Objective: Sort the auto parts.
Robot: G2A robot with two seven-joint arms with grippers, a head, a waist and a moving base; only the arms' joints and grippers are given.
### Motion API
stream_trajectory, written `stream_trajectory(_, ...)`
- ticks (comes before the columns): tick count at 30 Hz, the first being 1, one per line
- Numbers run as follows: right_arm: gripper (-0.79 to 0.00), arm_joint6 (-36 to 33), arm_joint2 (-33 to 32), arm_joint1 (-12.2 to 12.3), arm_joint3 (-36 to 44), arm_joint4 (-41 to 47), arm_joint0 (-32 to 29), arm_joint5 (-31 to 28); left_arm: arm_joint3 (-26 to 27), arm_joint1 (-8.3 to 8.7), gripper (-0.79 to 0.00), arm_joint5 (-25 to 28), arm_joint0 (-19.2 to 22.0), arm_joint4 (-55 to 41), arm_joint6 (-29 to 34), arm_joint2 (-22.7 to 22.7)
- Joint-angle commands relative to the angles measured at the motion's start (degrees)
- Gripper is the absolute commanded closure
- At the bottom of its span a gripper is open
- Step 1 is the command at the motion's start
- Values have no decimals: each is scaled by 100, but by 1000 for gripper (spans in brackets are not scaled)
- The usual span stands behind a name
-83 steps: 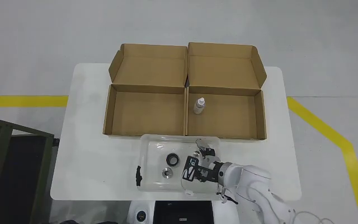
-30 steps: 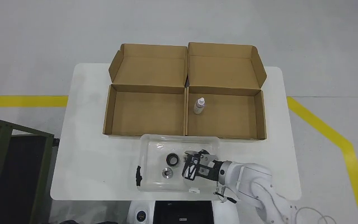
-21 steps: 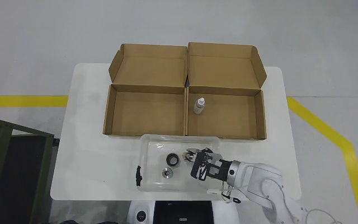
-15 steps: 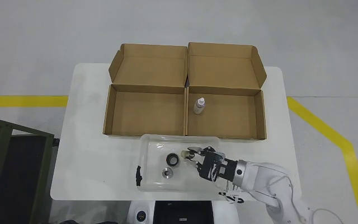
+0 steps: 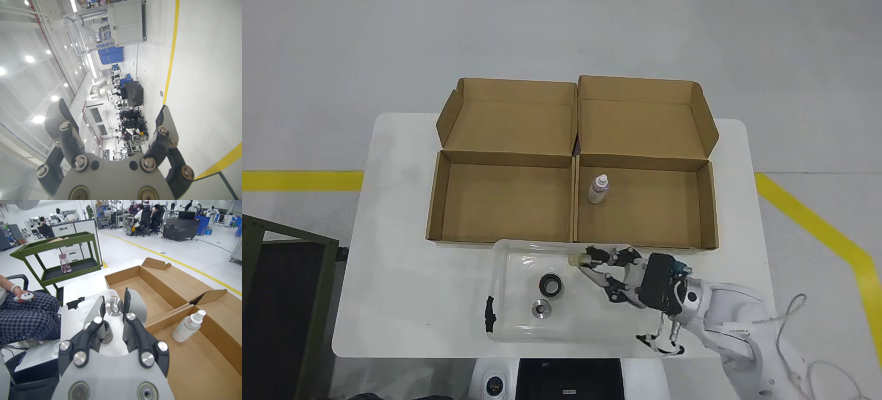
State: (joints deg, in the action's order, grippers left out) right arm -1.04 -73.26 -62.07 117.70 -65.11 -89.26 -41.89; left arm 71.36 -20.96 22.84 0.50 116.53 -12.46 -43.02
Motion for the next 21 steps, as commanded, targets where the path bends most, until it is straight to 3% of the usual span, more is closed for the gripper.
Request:
stream_trajectory(1,0,98,-4,-4,-66,135,32,-9,0,0,-785,0,0,0,0,0)
stream_trajectory(21,0,480,-75,1,-256,666,152,-281,0,0,-785,0,0,0,0,0)
